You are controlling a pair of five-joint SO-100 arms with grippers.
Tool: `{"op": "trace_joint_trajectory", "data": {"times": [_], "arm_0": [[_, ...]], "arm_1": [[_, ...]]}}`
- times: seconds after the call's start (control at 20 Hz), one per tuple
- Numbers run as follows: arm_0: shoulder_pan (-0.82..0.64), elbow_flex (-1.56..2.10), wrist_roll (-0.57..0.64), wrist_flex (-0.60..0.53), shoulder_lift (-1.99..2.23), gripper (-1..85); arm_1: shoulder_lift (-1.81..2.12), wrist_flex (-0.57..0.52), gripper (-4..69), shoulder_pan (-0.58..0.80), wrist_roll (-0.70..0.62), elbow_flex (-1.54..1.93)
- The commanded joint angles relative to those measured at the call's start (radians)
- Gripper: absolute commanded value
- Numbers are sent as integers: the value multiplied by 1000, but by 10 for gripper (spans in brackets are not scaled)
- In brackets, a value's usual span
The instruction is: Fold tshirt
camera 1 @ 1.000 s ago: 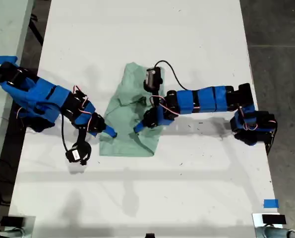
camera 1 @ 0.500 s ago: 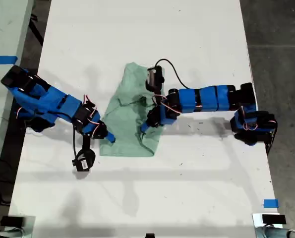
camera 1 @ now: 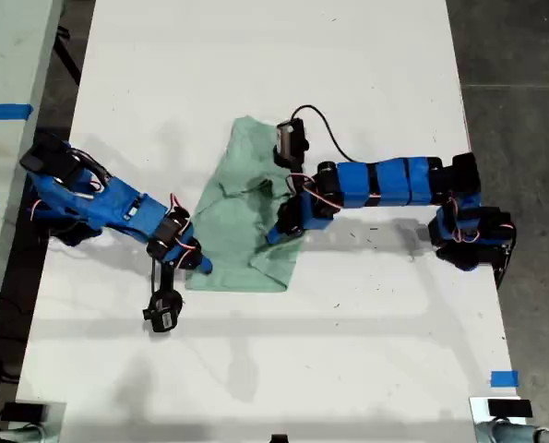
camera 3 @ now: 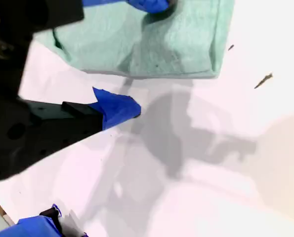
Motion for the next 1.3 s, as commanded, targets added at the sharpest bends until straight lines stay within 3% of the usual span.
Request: {"op": "trace_joint_trajectory", "data": {"times": [0.0, 0.05, 0.1, 0.35, 0.55, 1.0, 1.25], "arm_0": [[26, -49, -12, -58, -8, 134], [28, -49, -18, -87, -12, 35], [32, -49, -35, -107, -12, 0], [34, -49, -51, -121, 26, 0], [23, -87, -60, -25, 144, 0], [-31, -739, 137, 48, -155, 0], [-89, -813, 192, -11, -279, 0]], "arm_1": [[124, 23, 232, -37, 3, -63], [124, 29, 231, -38, 6, -60], [126, 35, 231, -41, 9, -57], [127, 44, 226, -48, 20, -35], [140, 60, 224, -52, 28, -34], [190, 86, 221, -61, 43, -3], [196, 92, 220, -75, 52, 0]]}}
